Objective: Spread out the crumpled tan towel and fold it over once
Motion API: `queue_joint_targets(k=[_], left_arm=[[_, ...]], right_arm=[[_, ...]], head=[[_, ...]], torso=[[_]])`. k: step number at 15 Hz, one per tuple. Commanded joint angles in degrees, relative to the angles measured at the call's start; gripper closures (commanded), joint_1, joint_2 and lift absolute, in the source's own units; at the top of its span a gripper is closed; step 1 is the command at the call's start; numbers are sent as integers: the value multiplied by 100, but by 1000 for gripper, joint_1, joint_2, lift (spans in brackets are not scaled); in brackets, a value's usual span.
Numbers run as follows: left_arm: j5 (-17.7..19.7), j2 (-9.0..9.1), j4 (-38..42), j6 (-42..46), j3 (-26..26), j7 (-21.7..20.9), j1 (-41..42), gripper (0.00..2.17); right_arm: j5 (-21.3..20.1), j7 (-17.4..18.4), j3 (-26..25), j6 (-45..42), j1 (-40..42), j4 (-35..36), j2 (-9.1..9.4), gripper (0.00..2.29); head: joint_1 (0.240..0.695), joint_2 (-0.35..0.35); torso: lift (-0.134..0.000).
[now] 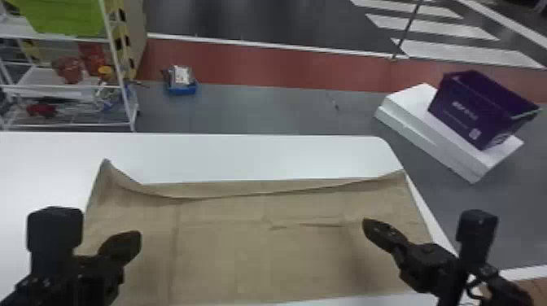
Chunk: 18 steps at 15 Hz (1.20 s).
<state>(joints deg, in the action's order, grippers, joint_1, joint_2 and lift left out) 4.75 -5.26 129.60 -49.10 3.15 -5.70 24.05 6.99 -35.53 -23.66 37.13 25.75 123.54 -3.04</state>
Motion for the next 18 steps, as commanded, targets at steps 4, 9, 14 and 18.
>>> queue_joint_targets(k=[4, 9, 14, 18], left_arm=[[-132, -124, -110, 9, 45, 34, 91, 1831], [-185, -177, -31, -26, -25, 122, 311, 1831], [-290, -282, -110, 44, -113, 236, 531, 1831], [-273, -282, 57, 115, -447, 245, 856, 1831]], right_arm=[[-366, 11, 248, 291, -88, -111, -38, 1895], [-339, -7, 274, 326, -79, -84, -56, 1895], [-242, -16, 283, 326, -123, -93, -117, 1895], [-234, -24, 283, 344, -237, -102, -144, 1895]], head=[[695, -187], [695, -160], [695, -138], [695, -106]], torso=[[-124], [-124], [-124], [-124]])
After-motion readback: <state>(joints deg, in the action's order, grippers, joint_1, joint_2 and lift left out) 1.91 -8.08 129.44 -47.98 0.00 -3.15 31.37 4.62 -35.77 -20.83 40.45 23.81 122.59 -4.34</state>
